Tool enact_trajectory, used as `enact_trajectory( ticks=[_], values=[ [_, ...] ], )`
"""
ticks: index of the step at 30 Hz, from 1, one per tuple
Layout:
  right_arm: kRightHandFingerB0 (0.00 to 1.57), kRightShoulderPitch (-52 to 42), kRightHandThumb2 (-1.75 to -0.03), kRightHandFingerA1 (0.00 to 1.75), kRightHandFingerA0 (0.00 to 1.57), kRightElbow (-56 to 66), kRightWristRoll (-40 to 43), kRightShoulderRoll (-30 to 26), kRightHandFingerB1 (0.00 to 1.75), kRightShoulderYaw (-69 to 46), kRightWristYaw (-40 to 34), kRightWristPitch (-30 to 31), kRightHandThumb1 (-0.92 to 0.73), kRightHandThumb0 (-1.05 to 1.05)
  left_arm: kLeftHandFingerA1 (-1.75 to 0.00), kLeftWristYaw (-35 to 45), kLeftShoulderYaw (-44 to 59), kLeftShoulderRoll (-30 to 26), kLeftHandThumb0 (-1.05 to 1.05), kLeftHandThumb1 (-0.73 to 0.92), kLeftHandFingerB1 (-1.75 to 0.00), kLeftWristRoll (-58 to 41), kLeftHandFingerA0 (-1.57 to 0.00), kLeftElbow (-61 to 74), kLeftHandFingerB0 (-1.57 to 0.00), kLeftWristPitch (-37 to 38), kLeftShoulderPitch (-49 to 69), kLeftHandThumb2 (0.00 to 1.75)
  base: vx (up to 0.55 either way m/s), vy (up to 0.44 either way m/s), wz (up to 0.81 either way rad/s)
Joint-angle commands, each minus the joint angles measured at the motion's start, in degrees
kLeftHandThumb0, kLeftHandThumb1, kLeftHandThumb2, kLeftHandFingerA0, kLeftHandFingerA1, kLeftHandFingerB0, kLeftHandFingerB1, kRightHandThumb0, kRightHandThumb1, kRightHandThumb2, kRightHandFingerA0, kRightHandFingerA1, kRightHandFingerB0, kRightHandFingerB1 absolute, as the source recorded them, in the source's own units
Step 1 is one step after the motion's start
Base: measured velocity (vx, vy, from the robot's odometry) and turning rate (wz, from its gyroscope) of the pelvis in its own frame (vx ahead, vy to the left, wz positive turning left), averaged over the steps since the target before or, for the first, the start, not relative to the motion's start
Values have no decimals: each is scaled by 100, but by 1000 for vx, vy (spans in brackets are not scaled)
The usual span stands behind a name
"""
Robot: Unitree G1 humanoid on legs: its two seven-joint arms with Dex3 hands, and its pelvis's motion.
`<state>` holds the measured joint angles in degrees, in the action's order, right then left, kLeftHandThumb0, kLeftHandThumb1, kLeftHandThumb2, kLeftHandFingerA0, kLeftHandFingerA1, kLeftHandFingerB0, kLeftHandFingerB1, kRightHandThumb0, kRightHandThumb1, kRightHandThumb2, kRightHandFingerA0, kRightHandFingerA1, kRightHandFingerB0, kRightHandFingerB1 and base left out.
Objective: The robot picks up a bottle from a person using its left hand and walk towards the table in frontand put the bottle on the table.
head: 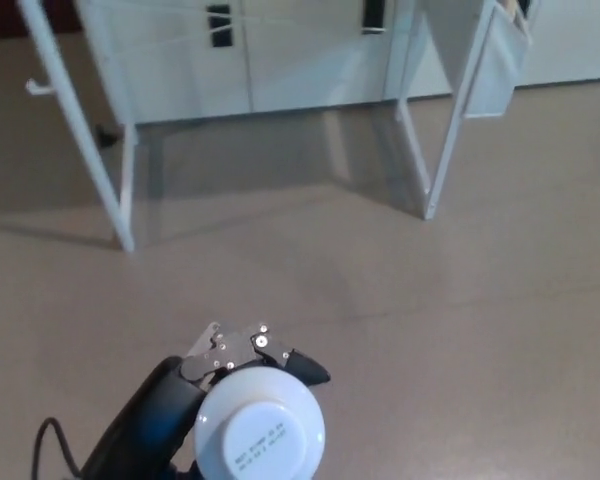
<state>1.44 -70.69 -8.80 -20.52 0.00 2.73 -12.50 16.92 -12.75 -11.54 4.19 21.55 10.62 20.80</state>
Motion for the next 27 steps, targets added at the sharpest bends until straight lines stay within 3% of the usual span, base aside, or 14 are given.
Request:
enact_trajectory(
  ticks=[1, 18, 27],
  values=[
    [55, -54, -60, 48, 68, -47, -1, -62, 42, -6, 24, 78, -62, -39, -137, -51, -20, -18, -13, 78, -100, 23, -93, 4, -73, 136, 14, 73, 547, 165, 6],
    [54, -117, -59, 46, 66, -37, -8, -86, 40, 37, 121, 25, -65, -38, -143, 0, -40, 41, -11, 78, -100, -143, -85, -84, -71, 231, 65, 74, 461, -95, 11],
    [53, -97, -60, 47, 67, -14, -52, -98, 40, 86, 103, 51, -64, -42, -141, -24, -44, 45, -12, 78, -99, -110, -88, -88, -73, 199, 9, 73, 450, 109, -48]
  ],
)
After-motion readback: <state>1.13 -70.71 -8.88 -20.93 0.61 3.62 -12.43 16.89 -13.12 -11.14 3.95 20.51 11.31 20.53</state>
